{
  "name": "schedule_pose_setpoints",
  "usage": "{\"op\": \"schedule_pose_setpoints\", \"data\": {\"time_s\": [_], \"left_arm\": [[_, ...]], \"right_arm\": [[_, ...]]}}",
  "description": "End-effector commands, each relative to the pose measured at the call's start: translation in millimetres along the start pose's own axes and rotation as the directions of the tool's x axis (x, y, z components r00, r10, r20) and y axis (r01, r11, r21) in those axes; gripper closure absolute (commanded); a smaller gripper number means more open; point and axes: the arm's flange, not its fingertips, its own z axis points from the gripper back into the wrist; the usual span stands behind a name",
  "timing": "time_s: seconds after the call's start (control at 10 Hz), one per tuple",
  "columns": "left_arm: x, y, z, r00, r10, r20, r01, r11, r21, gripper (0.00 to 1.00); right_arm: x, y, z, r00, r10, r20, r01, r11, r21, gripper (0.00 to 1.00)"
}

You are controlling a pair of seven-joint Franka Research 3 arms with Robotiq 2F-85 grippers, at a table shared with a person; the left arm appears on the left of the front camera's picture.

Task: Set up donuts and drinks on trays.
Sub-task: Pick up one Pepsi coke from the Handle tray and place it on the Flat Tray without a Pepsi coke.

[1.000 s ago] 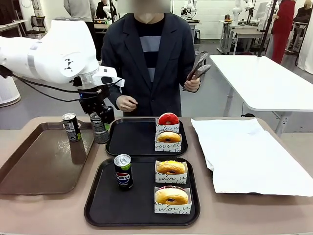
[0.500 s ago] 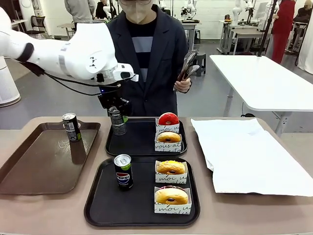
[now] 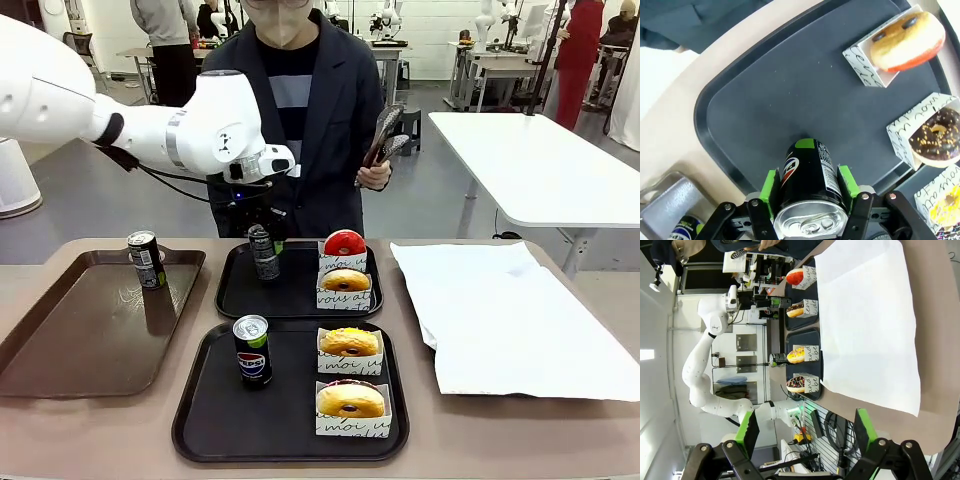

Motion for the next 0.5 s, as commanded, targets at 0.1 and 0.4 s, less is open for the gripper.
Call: {"op": "schedule_pose_setpoints", "data": {"time_s": [0.1, 0.4], "left_arm": [[13.2, -2.0, -0.2, 1.000, 0.001, -0.007, -0.001, 0.999, 0.044, 0.41], [17.0, -1.5, -10.4, 1.000, 0.001, -0.030, 0.001, 0.999, 0.045, 0.41]], "right_arm": [[0.7, -0.5, 0.5, 1.000, 0.015, 0.005, -0.016, 1.000, 0.016, 0.00], [0.7, -0.5, 0.5, 1.000, 0.015, 0.005, -0.016, 1.000, 0.016, 0.00]]}}
